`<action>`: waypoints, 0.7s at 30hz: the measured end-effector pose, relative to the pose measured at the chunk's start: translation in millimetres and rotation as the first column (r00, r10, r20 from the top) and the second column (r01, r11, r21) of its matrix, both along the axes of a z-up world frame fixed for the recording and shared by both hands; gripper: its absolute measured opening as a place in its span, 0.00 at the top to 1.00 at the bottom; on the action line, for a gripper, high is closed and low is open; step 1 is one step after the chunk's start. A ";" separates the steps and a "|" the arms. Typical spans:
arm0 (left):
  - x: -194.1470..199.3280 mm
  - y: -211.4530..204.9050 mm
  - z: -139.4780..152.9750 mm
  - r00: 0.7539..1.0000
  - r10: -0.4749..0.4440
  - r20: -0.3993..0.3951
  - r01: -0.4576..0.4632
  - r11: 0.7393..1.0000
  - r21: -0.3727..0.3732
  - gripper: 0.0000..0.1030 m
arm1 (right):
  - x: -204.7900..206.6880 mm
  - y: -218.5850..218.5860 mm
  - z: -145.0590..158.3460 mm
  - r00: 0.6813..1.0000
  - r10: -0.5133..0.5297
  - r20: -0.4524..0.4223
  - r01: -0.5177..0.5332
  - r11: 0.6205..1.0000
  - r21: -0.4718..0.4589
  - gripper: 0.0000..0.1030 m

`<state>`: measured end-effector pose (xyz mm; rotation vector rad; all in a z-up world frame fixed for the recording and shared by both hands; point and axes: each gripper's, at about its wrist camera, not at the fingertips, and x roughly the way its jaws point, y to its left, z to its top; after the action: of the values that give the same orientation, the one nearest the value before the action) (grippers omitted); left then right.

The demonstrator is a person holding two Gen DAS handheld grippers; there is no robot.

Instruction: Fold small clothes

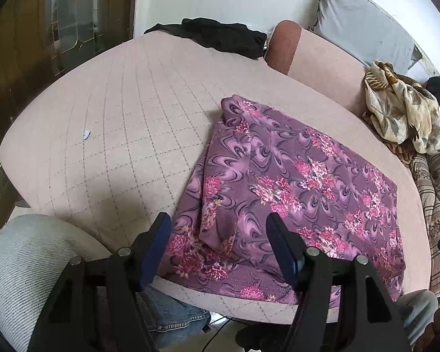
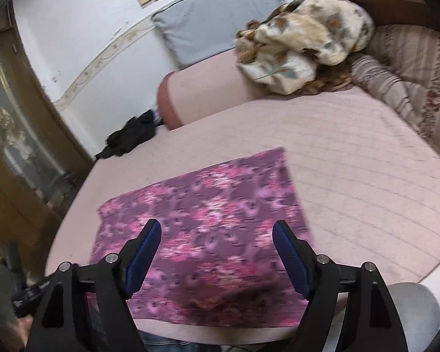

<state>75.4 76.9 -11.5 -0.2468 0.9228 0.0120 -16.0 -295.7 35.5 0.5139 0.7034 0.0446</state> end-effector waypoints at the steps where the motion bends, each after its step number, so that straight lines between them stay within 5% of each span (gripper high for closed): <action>1: 0.1 0.6 0.2 1.000 0.000 0.001 0.000 1.000 -0.002 0.34 | 4.3 3.4 0.9 1.000 0.019 0.000 -0.019 1.000 0.021 0.20; 7: 0.6 3.7 0.7 1.000 0.000 0.001 0.000 1.000 -0.023 0.33 | 36.7 39.0 4.2 0.989 0.145 -0.010 -0.143 0.981 0.130 0.20; 21: 5.1 10.6 -3.6 1.000 -0.002 -0.023 0.000 0.996 -0.087 0.33 | 74.8 110.1 -14.2 0.949 0.301 -0.092 -0.286 0.947 0.146 0.20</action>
<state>80.5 87.4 -15.1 -0.3273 0.9472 -0.0261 58.8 -185.6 21.3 0.5369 0.8884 0.3462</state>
